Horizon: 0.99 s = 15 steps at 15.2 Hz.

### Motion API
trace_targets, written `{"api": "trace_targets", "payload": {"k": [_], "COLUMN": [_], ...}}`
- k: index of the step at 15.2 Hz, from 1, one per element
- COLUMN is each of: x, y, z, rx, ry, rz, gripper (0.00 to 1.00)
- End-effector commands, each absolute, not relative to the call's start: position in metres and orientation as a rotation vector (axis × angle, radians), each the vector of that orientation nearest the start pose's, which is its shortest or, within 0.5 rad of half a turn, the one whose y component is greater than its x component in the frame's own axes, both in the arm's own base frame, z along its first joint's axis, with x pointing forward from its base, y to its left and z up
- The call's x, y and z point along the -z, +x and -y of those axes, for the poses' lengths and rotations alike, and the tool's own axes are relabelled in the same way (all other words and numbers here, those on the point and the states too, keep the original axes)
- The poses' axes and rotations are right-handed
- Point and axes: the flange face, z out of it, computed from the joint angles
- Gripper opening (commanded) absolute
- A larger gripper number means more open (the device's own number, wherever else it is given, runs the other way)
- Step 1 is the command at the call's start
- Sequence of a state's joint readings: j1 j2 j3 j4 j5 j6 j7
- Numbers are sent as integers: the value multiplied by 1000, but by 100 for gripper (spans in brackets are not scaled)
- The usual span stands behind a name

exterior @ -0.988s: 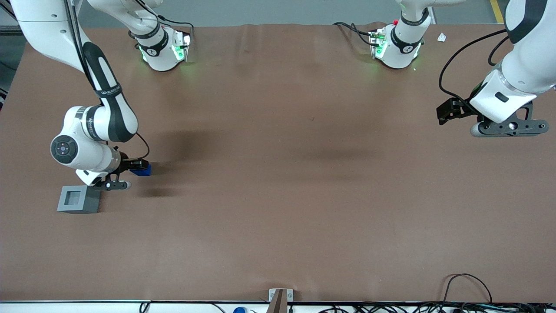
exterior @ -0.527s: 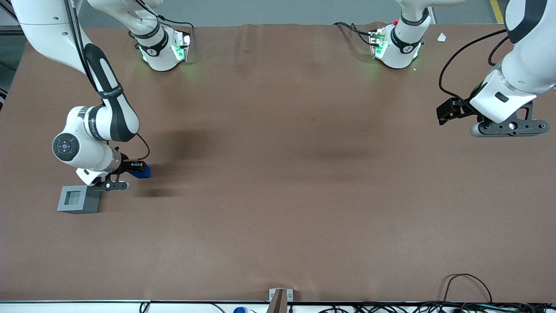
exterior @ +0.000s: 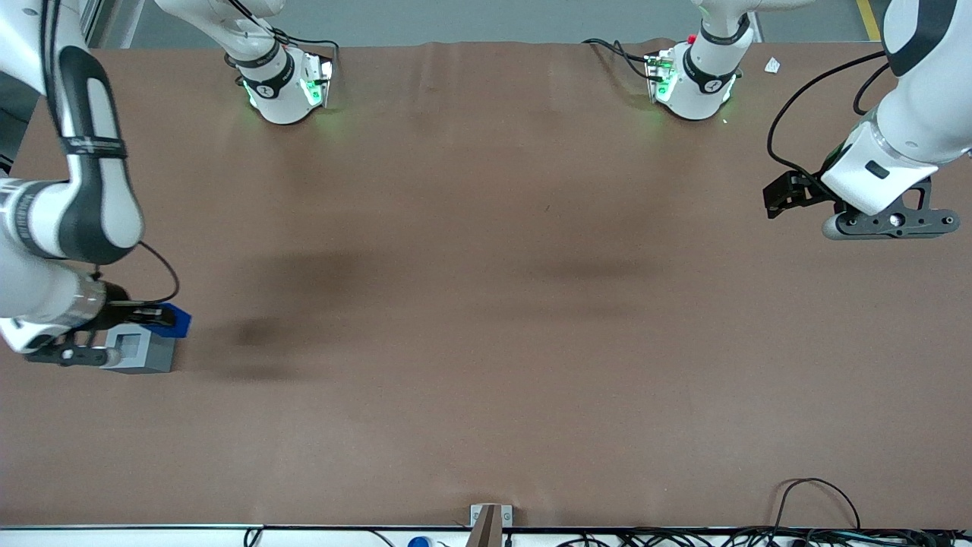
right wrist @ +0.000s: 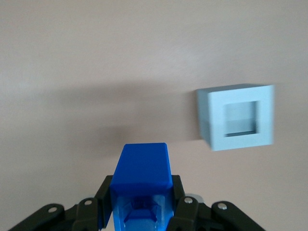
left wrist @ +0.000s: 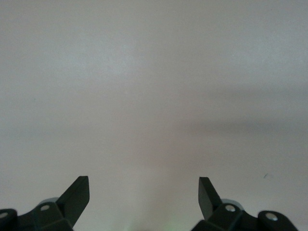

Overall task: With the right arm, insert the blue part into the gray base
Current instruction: 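Carry the blue block over the gray base's socket, then lower and press the blue block into the gray base's socket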

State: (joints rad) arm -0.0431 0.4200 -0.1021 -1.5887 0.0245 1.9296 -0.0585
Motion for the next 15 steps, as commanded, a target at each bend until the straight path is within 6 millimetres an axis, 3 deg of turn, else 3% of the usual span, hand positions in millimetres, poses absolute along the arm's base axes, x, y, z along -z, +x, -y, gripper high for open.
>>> {"api": "trace_targets", "payload": {"k": [1, 4, 6, 9, 15], "x": [-382, -371, -362, -351, -340], "y": [685, 691, 700, 697, 704], "z": [127, 155, 164, 187, 202], "rx": [-201, -211, -203, -203, -173], "ry": [-3130, -3133, -3139, -3134, -3145], "rz": [-176, -107, -108, -86, -92], "gripper": [0, 0, 0, 0, 0]}}
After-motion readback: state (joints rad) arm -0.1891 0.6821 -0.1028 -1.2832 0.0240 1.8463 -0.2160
